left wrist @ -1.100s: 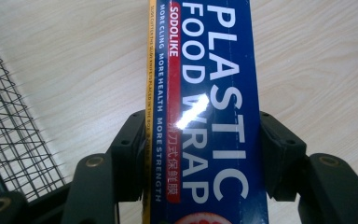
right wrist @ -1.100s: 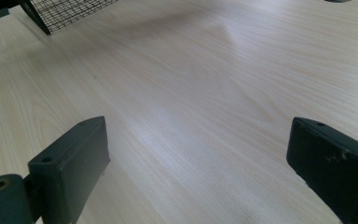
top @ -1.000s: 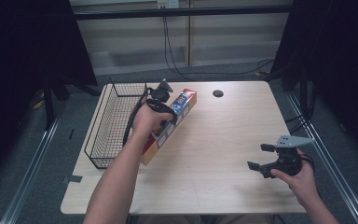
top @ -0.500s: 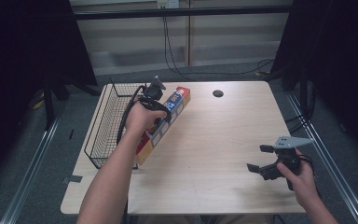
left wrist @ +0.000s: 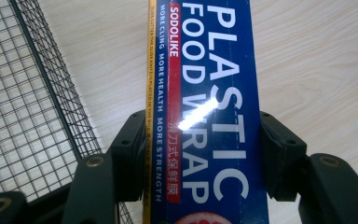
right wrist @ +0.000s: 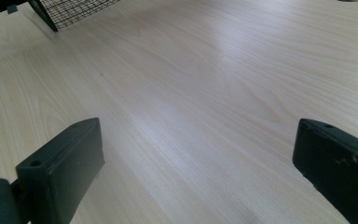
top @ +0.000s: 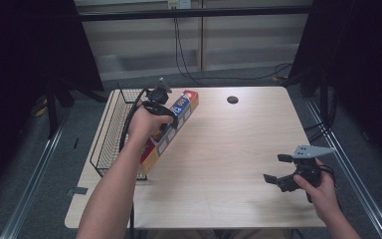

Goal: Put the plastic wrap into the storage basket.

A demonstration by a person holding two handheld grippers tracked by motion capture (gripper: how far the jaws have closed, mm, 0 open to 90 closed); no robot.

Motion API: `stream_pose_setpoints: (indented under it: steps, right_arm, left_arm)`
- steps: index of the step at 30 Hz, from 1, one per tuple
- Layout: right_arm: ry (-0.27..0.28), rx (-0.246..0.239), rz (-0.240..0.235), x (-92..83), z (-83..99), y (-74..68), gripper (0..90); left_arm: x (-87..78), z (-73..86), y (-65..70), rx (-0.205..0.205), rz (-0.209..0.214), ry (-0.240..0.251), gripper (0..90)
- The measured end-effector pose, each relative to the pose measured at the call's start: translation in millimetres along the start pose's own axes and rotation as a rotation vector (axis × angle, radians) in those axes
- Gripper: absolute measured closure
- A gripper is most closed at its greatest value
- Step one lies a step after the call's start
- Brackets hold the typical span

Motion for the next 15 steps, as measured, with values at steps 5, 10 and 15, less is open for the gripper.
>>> stream_pose_setpoints:
  steps: [5, 10, 15]
  right_arm:
    - [0.001, -0.001, -0.002, 0.0, -0.1, -0.4, 1.7]
    - [0.001, -0.003, 0.0, 0.3, -0.3, -0.7, 1.8]
    - [-0.014, -0.018, 0.002, 2.2, -0.1, -2.1, 1.9]
  left_arm:
    - [-3.7, 1.5, -5.6, -0.011, -0.011, 0.0, 43.3]
    - [-6.5, 2.8, -12.5, -0.036, -0.022, 0.011, 43.3]
    - [-9.8, 5.2, -21.6, -0.062, -0.031, 0.013, 43.3]
Point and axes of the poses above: each handheld gripper's, and its own axes: x roughly forward along the jaws, z roughly out of its underside, y roughly to its right, the point moved 7 cm from there along x, roughly forward along the jaws, and after that the axes turned 11 degrees about -z, right-handed, at the moved point
